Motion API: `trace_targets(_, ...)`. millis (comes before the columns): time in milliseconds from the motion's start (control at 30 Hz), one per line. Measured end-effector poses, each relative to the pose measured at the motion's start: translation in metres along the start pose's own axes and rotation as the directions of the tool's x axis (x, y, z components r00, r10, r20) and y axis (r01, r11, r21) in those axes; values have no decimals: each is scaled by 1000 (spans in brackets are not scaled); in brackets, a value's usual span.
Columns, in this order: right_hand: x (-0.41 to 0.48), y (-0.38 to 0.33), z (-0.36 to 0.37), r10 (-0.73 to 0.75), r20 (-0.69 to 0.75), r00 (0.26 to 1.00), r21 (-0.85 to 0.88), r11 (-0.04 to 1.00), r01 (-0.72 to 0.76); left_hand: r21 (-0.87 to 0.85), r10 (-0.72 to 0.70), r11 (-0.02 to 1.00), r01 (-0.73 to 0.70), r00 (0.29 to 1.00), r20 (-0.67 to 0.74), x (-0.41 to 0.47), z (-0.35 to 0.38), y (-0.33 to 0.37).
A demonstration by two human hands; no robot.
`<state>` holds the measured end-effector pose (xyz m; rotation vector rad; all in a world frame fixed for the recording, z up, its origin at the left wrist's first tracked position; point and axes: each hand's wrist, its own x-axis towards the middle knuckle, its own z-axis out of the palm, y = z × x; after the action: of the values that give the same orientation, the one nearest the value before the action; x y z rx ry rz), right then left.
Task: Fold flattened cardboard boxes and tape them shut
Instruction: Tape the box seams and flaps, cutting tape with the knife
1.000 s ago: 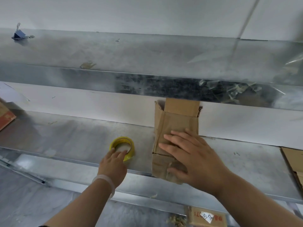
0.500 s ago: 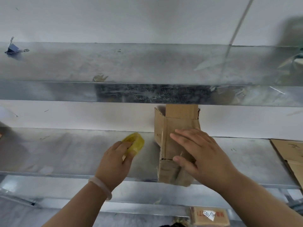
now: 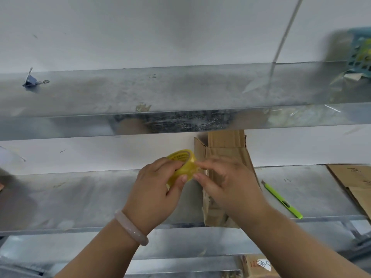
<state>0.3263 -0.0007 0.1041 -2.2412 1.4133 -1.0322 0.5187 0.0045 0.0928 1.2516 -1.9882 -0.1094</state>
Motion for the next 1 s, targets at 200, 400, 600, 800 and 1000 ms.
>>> trace_targets(200, -2, -16, 0, 145, -17, 989, 138, 980, -141, 40, 27, 999, -31, 996, 87, 1, -11, -3)
trace_targets(400, -10, -26, -1, 283, 11, 959, 298, 915, -273, 139, -18, 990, 0, 992, 126, -4, -18, -3)
trace_targets(600, -15, -35, 6, 384, 16, 923, 406, 841, -357, 271, -136, 959, 84, 975, 178, -1, -20, -5)
trace_targets(800, -13, -35, -6, 557, 16, 830, 703, 584, -405, -356, -72, 911, 207, 932, 356, -4, -31, -30)
trace_targets(1000, -18, -36, -17, 600, 75, 796, 851, 377, -365, -248, -25, 965, 82, 974, 227, -10, -37, -23)
